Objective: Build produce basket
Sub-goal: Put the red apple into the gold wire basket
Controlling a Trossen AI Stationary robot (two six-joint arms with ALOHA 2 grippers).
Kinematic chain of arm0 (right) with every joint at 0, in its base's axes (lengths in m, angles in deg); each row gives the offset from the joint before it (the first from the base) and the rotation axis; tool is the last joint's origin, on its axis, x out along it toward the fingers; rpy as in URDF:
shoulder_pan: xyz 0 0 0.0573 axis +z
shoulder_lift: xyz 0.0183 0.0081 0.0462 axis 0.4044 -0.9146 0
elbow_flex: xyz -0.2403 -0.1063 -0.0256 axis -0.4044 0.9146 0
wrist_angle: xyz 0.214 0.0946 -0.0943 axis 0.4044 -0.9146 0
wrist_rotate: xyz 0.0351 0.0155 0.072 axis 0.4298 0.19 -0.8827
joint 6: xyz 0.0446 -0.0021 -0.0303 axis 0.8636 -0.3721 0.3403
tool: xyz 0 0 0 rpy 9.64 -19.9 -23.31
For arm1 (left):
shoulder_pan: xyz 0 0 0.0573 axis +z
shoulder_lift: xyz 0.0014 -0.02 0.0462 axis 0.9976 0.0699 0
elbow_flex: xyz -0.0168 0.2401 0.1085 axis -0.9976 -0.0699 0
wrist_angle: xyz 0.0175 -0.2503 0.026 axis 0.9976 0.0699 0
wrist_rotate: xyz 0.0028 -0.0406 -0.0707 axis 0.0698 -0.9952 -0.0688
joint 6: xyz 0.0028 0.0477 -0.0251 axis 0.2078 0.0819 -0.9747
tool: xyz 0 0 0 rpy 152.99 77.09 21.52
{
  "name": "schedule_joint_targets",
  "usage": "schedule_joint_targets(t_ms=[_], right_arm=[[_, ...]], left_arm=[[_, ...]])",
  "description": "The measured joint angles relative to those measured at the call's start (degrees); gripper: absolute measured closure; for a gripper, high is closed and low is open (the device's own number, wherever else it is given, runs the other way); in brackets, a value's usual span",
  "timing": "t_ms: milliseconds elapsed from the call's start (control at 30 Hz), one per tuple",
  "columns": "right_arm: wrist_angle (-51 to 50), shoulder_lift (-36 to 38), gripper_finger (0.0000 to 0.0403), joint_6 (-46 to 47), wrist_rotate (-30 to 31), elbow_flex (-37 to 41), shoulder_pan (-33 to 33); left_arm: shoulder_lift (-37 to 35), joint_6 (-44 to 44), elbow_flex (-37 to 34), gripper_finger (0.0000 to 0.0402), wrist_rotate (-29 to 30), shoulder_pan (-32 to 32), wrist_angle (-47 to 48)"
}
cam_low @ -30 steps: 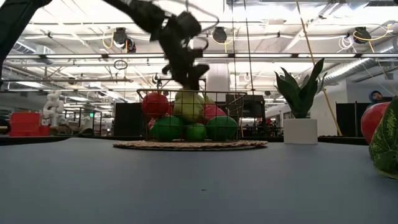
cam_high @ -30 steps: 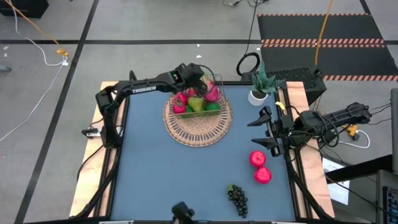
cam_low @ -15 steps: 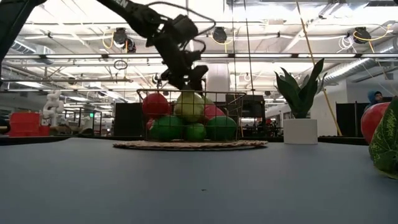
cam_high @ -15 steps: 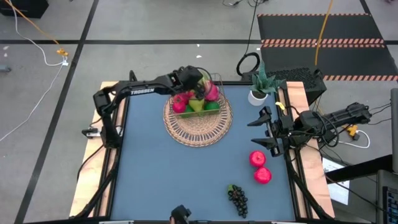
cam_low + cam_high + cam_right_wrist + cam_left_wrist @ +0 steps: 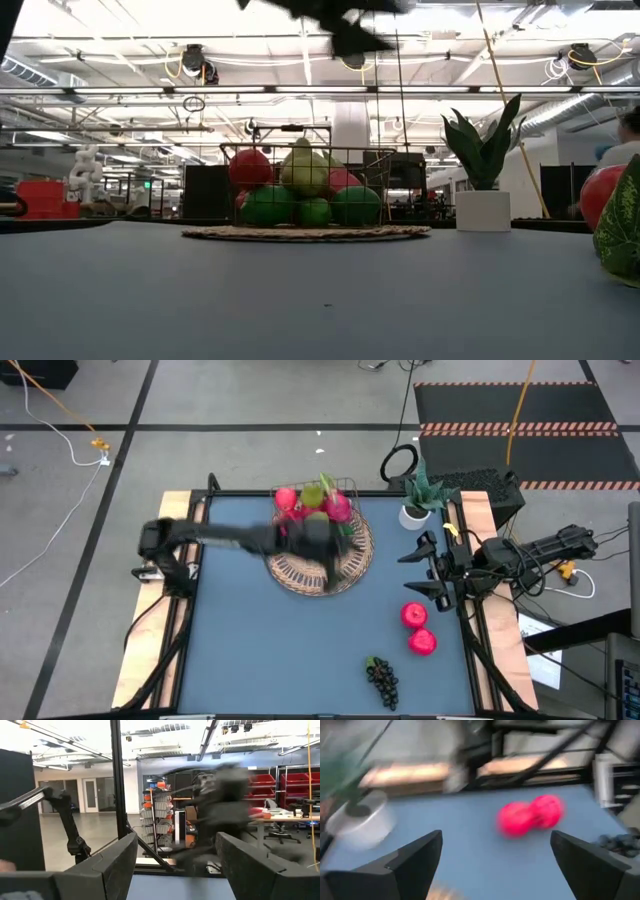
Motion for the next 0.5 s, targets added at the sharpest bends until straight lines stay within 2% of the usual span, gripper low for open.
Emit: schedule_joint_targets(t_ms=[67,167,267,400,500], right_arm=[[0.1,0.0,0.0138,0.7,0.0,0.0,0.0],[0.9,0.0,0.0138,3.0,0.0,0.0,0.0],[1.9,-0.3,0.0138,4.9,-0.1,0.0,0.1],[3.3,-1.1,0.0138,4.6,-0.1,0.0,0.7],[3.8,-1.5,0.0138,3.8,-0.1,0.0,0.8]], left_arm=[[3.3,2.1,0.0,0.0044,4.4,-5.4,-5.5],[9.7,2.2,-0.1,0.0061,13.8,-10.6,-20.8],[17.1,-0.6,1.9,0.0076,14.4,-11.4,-33.5],[27.8,-3.4,10.8,0.0088,13.7,-9.6,-32.0],[34.8,-5.1,19.5,0.0079,10.0,-7.9,-28.5]])
